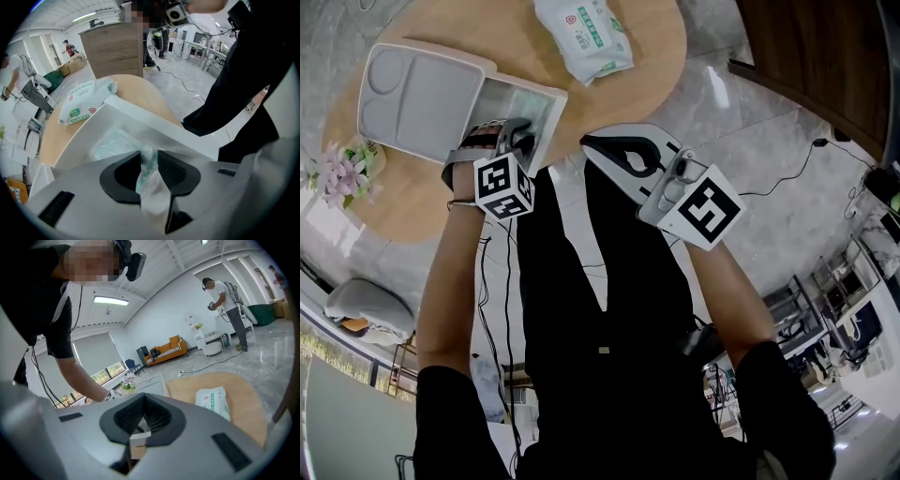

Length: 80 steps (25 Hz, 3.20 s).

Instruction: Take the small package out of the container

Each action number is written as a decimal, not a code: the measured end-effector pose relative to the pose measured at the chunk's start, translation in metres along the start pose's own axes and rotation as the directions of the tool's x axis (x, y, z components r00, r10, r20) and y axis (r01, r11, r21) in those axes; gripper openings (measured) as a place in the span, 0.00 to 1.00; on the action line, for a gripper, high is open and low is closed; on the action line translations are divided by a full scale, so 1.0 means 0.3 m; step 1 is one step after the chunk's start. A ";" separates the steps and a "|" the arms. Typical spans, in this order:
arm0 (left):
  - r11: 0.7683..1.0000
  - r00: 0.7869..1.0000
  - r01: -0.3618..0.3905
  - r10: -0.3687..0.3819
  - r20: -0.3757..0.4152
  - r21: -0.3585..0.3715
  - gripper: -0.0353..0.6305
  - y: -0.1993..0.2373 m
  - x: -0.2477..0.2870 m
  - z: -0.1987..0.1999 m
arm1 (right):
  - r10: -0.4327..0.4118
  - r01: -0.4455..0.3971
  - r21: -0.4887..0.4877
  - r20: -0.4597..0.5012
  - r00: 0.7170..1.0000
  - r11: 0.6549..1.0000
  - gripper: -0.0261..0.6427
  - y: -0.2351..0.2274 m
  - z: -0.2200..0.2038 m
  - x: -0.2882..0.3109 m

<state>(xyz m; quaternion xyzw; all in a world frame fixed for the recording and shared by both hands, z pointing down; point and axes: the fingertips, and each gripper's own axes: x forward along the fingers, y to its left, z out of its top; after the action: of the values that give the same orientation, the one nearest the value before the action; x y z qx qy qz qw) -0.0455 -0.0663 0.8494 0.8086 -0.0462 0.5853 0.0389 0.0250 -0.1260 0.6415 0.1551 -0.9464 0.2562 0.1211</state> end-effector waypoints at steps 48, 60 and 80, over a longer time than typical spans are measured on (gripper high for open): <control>0.865 0.816 -0.439 0.497 0.295 -0.245 0.08 0.313 -1.474 0.485 | 0.009 0.080 -0.384 0.225 0.974 0.920 0.06 0.390 1.033 -0.255; 0.803 0.623 -0.494 0.594 0.509 -0.333 0.08 0.296 -2.045 0.670 | 0.119 0.069 -0.494 0.339 0.933 0.867 0.06 0.727 1.391 -0.458; 0.802 0.298 -0.195 0.596 0.746 -0.564 0.08 0.087 -2.250 0.635 | 0.118 0.129 -0.543 0.397 0.910 0.830 0.06 0.906 1.385 -0.639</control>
<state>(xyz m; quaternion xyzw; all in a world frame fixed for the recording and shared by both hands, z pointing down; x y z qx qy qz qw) -0.0786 -0.0948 0.1488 0.9283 -0.3708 0.0263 0.0091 0.0429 -0.0757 0.1120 0.1664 -0.9827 -0.0706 -0.0415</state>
